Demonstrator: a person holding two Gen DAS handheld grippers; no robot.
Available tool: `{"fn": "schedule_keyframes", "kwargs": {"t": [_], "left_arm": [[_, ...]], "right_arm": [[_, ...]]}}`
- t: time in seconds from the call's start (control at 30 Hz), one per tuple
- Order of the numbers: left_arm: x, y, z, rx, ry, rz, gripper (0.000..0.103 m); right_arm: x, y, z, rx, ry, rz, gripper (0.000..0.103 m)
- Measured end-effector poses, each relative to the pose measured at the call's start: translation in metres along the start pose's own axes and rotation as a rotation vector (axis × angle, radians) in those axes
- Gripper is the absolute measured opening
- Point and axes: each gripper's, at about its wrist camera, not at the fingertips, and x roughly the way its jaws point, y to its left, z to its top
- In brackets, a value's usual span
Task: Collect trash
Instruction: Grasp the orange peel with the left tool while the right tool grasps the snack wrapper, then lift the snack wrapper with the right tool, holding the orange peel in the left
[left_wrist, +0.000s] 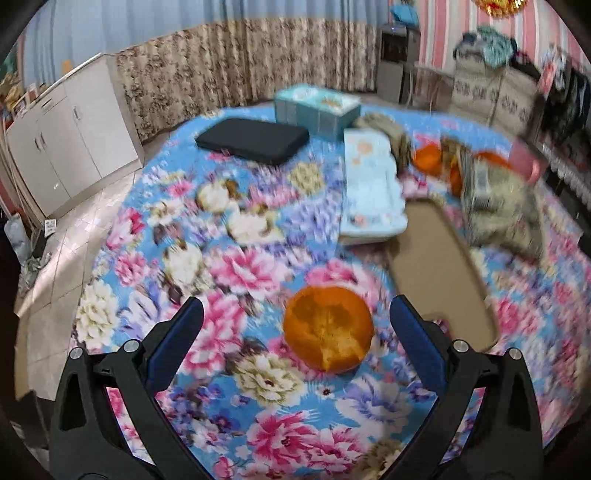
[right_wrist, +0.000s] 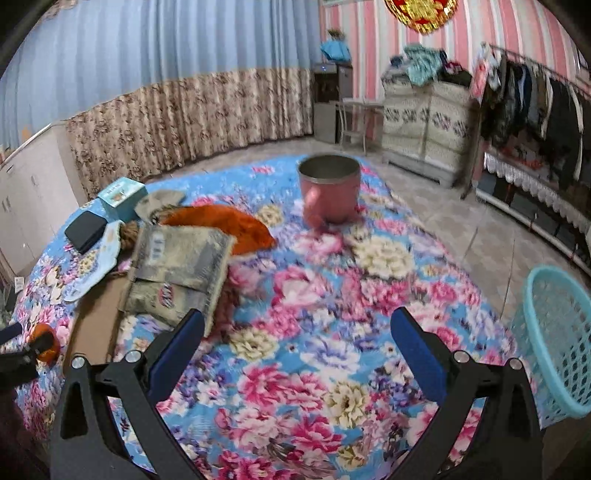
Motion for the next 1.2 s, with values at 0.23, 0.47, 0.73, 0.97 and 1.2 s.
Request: {"fn": "schedule_keyframes", "kwargs": {"t": [0.23,0.47,0.73,0.97,1.2], "left_arm": [[0.012,-0.003,-0.001,-0.005,0.044,-0.057,0.067],[0.008,-0.007,0.001,0.022,0.040,-0.098,0.038],[0.007,0.006,0.026,0.007,-0.009,-0.034,0.035],[0.001,0.017,0.038,-0.029,-0.044,-0.020,0.035],[-0.001,0.022,0.043,-0.041,-0.063,-0.014,0.036]], "right_arm": [[0.007,0.000,-0.002,-0.003,0.023,0.003,0.099],[0.011,0.020,-0.001,-0.057,0.029,0.047,0.099],[0.034,0.042,0.011,-0.093,0.071,0.111,0.097],[0.063,0.053,0.014,-0.067,0.152,0.238,0.040],[0.051,0.056,0.015,-0.082,0.111,0.284,0.007]]}}
